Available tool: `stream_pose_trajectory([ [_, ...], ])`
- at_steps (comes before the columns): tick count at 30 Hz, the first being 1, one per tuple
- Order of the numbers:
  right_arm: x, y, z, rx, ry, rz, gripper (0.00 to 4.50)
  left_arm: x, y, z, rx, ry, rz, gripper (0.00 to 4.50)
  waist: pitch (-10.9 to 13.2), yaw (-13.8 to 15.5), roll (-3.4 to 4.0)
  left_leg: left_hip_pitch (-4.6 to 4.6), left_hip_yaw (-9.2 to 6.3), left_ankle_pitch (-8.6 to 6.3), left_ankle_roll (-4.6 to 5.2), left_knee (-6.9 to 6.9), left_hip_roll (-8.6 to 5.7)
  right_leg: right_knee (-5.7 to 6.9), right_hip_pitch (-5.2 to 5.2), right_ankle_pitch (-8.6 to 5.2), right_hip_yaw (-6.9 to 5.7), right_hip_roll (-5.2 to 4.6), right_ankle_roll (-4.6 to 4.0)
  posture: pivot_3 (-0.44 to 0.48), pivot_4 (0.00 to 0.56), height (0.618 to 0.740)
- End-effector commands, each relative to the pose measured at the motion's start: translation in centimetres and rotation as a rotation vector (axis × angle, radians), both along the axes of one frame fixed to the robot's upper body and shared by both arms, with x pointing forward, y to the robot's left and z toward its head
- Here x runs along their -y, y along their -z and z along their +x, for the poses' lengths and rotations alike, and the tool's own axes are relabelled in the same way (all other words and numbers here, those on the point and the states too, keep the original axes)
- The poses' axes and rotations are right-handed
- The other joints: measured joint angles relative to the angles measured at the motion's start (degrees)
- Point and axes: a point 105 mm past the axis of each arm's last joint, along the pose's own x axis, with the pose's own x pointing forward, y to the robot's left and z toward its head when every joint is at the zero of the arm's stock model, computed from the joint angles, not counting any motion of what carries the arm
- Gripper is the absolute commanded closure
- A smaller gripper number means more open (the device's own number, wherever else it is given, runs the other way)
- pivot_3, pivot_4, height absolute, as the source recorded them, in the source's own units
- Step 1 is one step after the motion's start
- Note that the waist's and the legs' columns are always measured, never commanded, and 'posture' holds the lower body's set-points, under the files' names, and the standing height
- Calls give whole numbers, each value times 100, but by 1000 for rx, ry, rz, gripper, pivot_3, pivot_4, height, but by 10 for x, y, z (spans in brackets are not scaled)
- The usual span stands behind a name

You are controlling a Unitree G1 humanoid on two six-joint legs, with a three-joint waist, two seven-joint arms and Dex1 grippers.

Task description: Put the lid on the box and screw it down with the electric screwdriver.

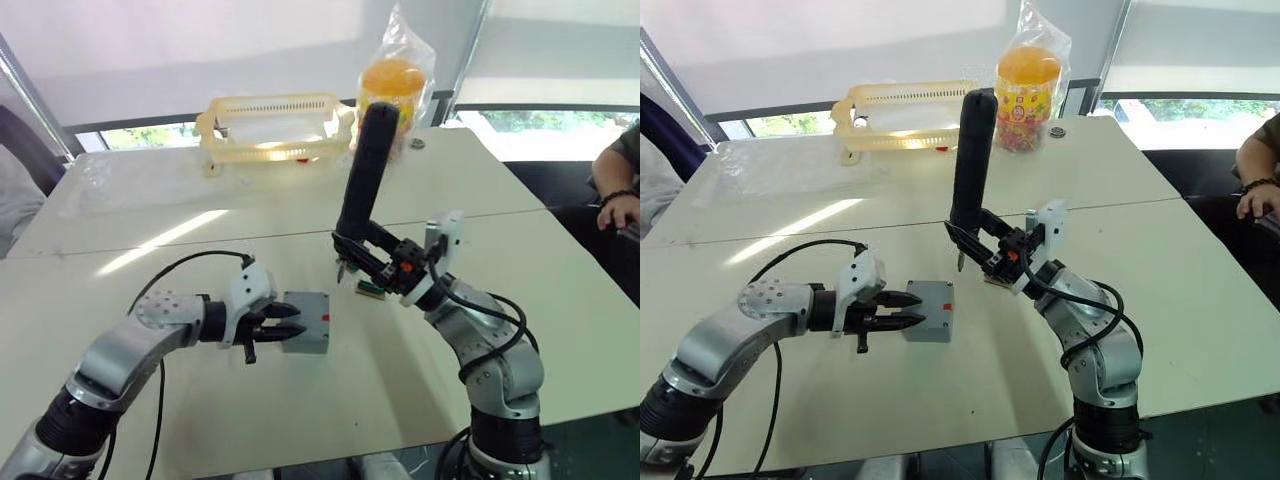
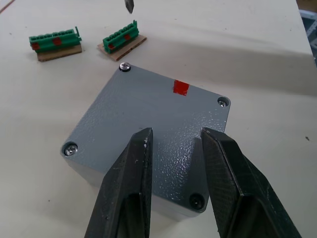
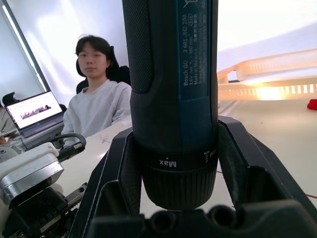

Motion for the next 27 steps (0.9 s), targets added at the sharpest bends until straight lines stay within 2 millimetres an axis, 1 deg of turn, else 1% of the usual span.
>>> stream_pose_trajectory([
  [1, -10, -12, -11, 77, -53, 28, 2736, 0, 6, 3, 47, -10, 22, 2981, 0, 19, -1, 0, 0, 0, 0, 0, 0, 0, 0, 0, 0, 0, 0, 0, 150, 740],
  [5, -15, -6, -10, 75, -56, 18, 2736, 0, 10, 3, 46, -11, 22, 2981, -1, 25, -2, 2, 0, 0, 0, 1, 0, 0, 4, 0, 0, 0, 0, 0, 150, 740],
  [12, -14, 2, -4, 75, -36, 1, 2736, 0, 9, 6, 47, -19, 12, 2981, -2, 24, -2, 3, -1, 0, 0, 3, 0, 0, 6, 0, -1, 0, 0, 0, 150, 740],
  [21, -12, 7, 3, 75, -10, 0, 2736, 1, 8, 5, 37, -20, 7, 2981, -2, 26, -3, 3, -1, 0, 0, 4, 0, 0, 7, 0, -1, 0, 0, 0, 150, 740],
  [27, -13, 10, 5, 65, -13, 3, 2736, 0, 8, 6, 34, -26, 9, 2981, -2, 25, -3, 4, -1, 0, 0, 4, 0, 0, 7, 0, -1, 0, 0, 0, 150, 740],
])
